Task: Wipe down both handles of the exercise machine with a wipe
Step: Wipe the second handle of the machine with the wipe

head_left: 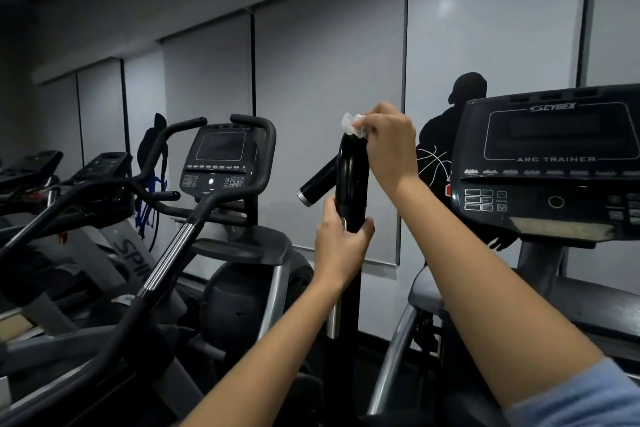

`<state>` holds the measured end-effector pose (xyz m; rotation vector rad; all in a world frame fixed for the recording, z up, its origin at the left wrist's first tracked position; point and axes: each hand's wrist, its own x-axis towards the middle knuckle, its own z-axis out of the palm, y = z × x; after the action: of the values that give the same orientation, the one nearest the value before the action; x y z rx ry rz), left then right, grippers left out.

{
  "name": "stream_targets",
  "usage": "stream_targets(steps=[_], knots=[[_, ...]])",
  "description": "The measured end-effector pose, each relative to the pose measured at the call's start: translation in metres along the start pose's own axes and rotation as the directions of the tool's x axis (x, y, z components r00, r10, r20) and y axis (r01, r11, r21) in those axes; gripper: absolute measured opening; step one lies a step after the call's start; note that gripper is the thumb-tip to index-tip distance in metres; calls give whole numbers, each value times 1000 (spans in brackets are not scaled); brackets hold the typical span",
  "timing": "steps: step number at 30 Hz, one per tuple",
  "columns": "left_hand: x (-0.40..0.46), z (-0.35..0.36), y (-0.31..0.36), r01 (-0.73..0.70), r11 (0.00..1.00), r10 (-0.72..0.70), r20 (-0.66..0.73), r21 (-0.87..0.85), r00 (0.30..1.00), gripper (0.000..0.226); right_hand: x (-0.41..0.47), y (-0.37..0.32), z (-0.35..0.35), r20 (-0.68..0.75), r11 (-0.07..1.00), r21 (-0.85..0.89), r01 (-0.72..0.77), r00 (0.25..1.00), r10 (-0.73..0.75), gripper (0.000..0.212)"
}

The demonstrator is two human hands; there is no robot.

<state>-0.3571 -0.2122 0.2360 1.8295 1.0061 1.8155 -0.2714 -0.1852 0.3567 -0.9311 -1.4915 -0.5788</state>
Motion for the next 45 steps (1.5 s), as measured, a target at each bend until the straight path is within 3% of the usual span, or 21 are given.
stream_targets(steps=[3,5,8,11,16,23,25,27,29,33,38,42,45], knots=[[-1,1,0,-8,1000,8,-4,11,1000,26,6,4,-9,-65,981,76,-180,981,185,24],[-1,1,-2,-6,1000,6,-4,12,1000,28,-16,2,-18,-168,968,178,-176,964,206,24],[1,2,-5,-27,999,27,3,-18,1000,27,-68,-9,-24,-110,970,241,7,994,21,27],[1,2,-6,-17,998,16,-10,-52,1000,25,-91,-10,-18,17,983,106,153,988,-156,31],[3,3,-9,-24,998,24,-12,-52,1000,36,-76,1,-11,-99,973,24,229,969,-226,21],[5,5,-12,-20,999,19,-28,-37,999,32,-26,4,-10,-119,979,198,56,992,-33,24],[7,5,-10,-7,999,6,-24,-32,1000,31,-6,13,-5,-59,965,240,-103,991,120,23],[8,4,-10,14,999,-14,2,-41,1000,36,9,23,-4,86,889,320,-328,944,317,21],[10,3,-7,46,998,-46,10,-43,999,43,13,35,-7,87,830,358,-427,901,426,22],[24,3,12,115,985,-118,-12,-131,993,56,-12,35,-17,-76,788,510,-344,895,440,18],[36,5,22,69,979,-77,-32,-189,997,30,-19,23,1,-99,800,575,-173,955,278,17],[37,7,17,12,984,-22,-53,-179,998,26,-6,34,18,-108,833,525,-176,957,270,18],[39,8,14,-11,986,1,-62,-166,998,28,4,50,33,-47,815,489,-312,923,382,17]])
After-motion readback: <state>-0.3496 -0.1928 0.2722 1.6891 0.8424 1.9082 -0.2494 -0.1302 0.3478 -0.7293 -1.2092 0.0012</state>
